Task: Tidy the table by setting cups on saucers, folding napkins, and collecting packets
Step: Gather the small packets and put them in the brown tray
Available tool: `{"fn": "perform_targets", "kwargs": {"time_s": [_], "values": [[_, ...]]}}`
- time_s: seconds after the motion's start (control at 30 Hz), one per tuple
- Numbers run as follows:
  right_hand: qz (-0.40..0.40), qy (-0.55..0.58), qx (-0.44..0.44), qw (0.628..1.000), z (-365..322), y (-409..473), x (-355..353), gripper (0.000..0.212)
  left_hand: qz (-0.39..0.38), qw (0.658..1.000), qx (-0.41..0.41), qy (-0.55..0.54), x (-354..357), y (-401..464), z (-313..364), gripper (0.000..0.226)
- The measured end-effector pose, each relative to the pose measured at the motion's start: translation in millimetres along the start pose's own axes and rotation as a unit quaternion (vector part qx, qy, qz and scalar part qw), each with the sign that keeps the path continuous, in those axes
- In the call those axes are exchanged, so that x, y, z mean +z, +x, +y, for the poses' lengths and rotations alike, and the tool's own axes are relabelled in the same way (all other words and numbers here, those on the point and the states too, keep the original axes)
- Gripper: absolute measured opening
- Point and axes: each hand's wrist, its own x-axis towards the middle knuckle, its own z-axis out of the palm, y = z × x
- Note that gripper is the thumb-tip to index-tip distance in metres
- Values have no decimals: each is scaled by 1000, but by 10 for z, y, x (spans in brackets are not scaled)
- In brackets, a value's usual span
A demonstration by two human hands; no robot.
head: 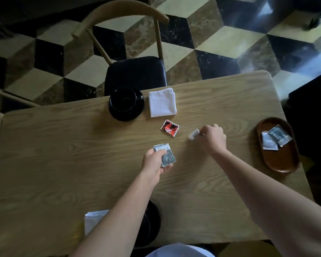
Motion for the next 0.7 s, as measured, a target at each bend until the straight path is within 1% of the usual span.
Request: {"fn": "perform_targets", "kwargs": {"time_s": [0.13, 0.2, 0.27, 0.37, 0.47, 0.6, 0.7], "values": [[-40, 61, -54, 996, -373, 87, 19, 22, 5, 1000, 2, -11, -25, 33, 19, 13], [-57, 57, -77, 994, -586, 139, 65, 20, 10, 1000, -2, -26, -63, 41, 36, 12], [-65, 39, -74, 994, -745, 186, 121, 22, 17, 999, -3, -40, -121, 53, 56, 13], [-64, 5, -73, 995, -869, 242, 221, 27, 31, 998, 2, -52, -225, 78, 48, 14], [-40, -16, -91, 995, -911, 281, 313, 31, 36, 998, 7, -58, -307, 70, 43, 16], [-41, -32, -95, 994, -936, 305, 377, 27, 42, 997, 12, -67, -391, 66, 50, 16], [-36, -24, -73, 996, -961, 266, 403, 25, 44, 996, 18, -74, -449, 61, 49, 15]]}}
